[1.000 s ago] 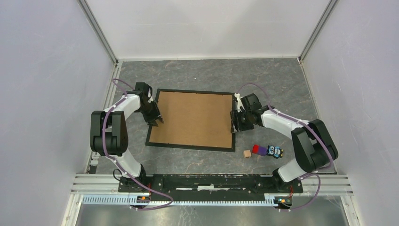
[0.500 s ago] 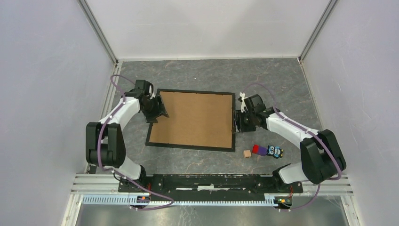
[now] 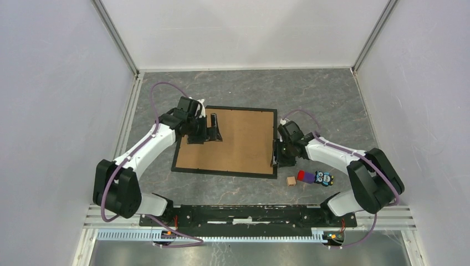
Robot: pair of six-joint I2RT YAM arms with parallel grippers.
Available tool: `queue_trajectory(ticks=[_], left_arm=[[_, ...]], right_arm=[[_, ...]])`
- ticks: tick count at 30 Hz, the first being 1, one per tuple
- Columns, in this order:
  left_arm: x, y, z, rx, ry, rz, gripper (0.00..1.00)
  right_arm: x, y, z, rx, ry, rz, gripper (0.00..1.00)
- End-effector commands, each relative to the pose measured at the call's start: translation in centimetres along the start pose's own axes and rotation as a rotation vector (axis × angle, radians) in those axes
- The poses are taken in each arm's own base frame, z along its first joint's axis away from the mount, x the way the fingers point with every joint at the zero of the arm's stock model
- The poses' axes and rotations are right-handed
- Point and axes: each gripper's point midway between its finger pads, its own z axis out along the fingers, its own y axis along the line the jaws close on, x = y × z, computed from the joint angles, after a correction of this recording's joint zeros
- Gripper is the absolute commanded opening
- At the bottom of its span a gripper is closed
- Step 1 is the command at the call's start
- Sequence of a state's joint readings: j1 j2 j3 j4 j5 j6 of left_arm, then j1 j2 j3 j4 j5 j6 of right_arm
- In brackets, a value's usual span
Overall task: Put the photo into the frame
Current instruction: Turn over the photo frame at the center of the board.
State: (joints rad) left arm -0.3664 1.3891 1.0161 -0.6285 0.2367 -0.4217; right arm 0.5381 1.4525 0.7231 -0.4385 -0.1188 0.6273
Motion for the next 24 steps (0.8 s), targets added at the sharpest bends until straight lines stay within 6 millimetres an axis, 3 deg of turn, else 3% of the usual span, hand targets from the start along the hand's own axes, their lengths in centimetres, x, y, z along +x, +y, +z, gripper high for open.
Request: queue_trajectory(ticks=[1, 4, 10, 14, 17, 24], left_arm=[[-0.7, -2.3, -1.4, 0.088, -0.066, 0.108, 0.94], [-0.4, -3.4, -1.9, 0.113, -0.076, 0.148, 0.94], [1.2, -7.3, -3.2, 0.196, -0.059, 0.242, 0.95], [3.0, -9.9, -3.7, 0.250, -0.039, 0.294, 0.97], [4.9, -11.5, -3.3, 0.282, -0.028, 0.349, 0.97], [9.8, -13.6, -1.4, 0.304, 0.004, 0.578, 0.93]], right_arm=[[0.7, -0.2, 0.9, 0.077, -0.002, 0.024, 0.48], [1.2, -1.0, 1.3, 0.158, -0.001, 0.001, 0.43], [2.1, -2.0, 1.7, 0.230, 0.037, -0.029, 0.21], [0.9, -1.2, 1.2, 0.213, 0.011, -0.047, 0.15], [-0.3, -0.5, 0.5, 0.202, -0.025, -0.057, 0.02], [-2.2, 1.6, -0.1, 0.142, -0.058, -0.085, 0.00]])
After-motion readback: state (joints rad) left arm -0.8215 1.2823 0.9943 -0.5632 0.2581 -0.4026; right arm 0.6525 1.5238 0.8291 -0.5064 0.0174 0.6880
